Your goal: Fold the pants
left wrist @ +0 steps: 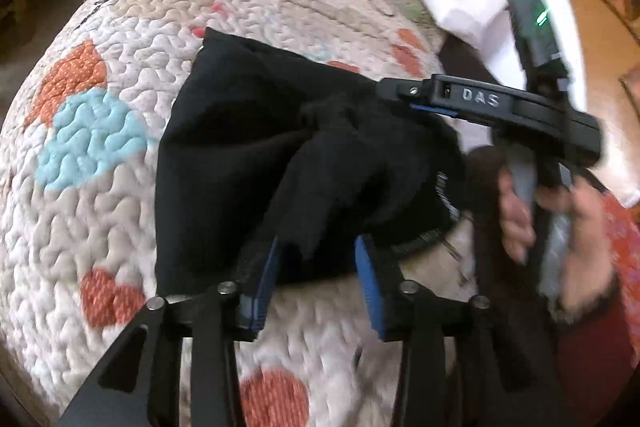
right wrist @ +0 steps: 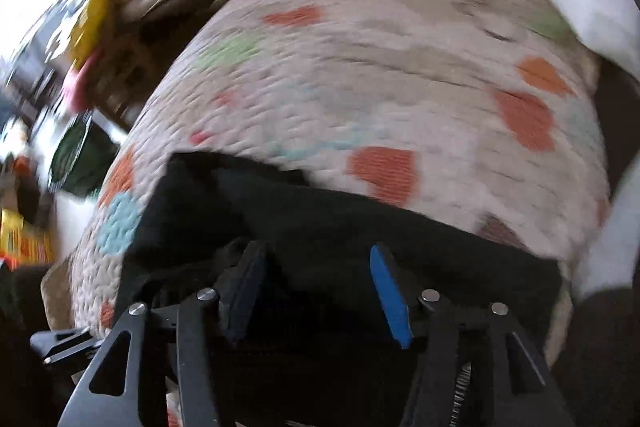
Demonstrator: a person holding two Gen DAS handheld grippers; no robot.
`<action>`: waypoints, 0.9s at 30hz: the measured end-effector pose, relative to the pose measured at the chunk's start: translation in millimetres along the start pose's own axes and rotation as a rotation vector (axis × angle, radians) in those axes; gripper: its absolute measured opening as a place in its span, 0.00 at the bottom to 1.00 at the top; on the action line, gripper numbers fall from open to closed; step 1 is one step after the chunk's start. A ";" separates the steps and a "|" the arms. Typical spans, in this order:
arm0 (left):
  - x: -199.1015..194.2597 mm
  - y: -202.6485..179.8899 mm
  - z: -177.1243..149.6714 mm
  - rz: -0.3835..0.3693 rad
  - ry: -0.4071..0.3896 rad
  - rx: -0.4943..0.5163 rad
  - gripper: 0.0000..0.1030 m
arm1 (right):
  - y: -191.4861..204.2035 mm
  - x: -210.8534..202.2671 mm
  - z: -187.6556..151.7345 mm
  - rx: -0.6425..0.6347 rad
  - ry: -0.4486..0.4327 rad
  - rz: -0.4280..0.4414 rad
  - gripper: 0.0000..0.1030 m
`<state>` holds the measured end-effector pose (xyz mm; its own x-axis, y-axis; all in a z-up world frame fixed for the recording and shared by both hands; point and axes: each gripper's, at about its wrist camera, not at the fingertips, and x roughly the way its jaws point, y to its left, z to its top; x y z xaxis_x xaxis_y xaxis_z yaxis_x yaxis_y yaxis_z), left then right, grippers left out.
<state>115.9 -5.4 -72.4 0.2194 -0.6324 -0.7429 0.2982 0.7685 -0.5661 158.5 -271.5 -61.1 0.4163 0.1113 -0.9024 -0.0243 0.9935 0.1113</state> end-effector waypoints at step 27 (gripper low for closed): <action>19.3 45.5 5.4 0.204 -0.059 -0.049 0.45 | -13.7 1.2 -40.3 0.209 0.044 0.094 0.55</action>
<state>138.7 16.8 -110.6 0.3249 -0.4670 -0.8224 0.1973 0.8839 -0.4240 122.7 -284.0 -80.5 0.3810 0.2089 -0.9007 0.1291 0.9526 0.2755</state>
